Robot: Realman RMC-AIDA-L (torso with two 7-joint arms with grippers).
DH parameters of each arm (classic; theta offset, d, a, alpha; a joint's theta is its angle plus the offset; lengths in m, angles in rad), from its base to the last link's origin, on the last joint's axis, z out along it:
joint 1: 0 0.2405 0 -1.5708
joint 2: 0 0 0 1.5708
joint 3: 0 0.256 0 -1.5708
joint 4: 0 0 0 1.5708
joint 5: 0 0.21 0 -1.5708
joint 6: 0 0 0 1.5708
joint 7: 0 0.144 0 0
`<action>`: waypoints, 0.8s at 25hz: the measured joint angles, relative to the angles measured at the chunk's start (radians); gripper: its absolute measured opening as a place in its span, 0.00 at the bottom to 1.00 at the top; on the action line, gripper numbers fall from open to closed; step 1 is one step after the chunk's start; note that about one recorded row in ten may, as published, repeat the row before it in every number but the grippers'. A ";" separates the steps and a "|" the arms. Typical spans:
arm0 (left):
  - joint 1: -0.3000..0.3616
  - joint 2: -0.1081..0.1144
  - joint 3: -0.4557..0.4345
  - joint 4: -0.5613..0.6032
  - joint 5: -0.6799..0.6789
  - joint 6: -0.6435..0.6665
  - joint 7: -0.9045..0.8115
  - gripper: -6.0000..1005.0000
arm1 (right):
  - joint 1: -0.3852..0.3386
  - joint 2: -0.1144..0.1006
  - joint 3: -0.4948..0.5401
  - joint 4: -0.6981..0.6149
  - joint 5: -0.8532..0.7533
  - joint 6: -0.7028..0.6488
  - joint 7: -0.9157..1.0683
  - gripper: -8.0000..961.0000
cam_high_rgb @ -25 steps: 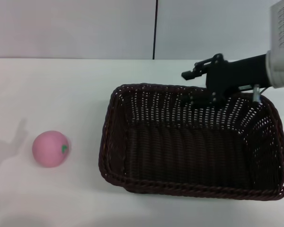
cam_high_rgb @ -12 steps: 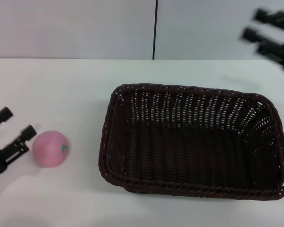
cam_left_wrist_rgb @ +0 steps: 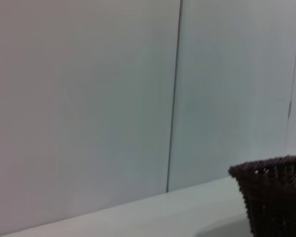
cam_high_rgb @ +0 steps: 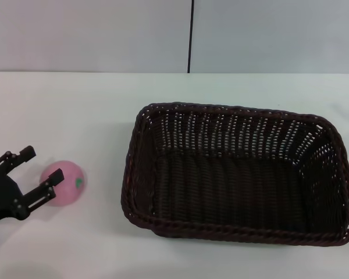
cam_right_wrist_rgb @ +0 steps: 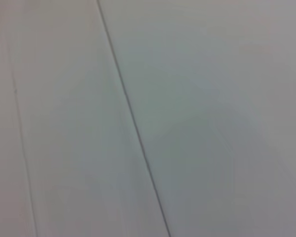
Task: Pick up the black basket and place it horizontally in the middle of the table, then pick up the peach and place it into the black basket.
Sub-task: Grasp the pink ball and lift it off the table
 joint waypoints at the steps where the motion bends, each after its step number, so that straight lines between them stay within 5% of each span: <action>1: -0.002 0.000 0.003 -0.007 0.000 -0.010 0.008 0.72 | 0.000 0.000 0.003 0.015 0.000 -0.004 -0.004 0.57; 20: -0.013 -0.002 0.050 -0.016 0.060 -0.091 0.021 0.67 | 0.016 -0.001 0.003 0.139 -0.004 0.032 -0.009 0.57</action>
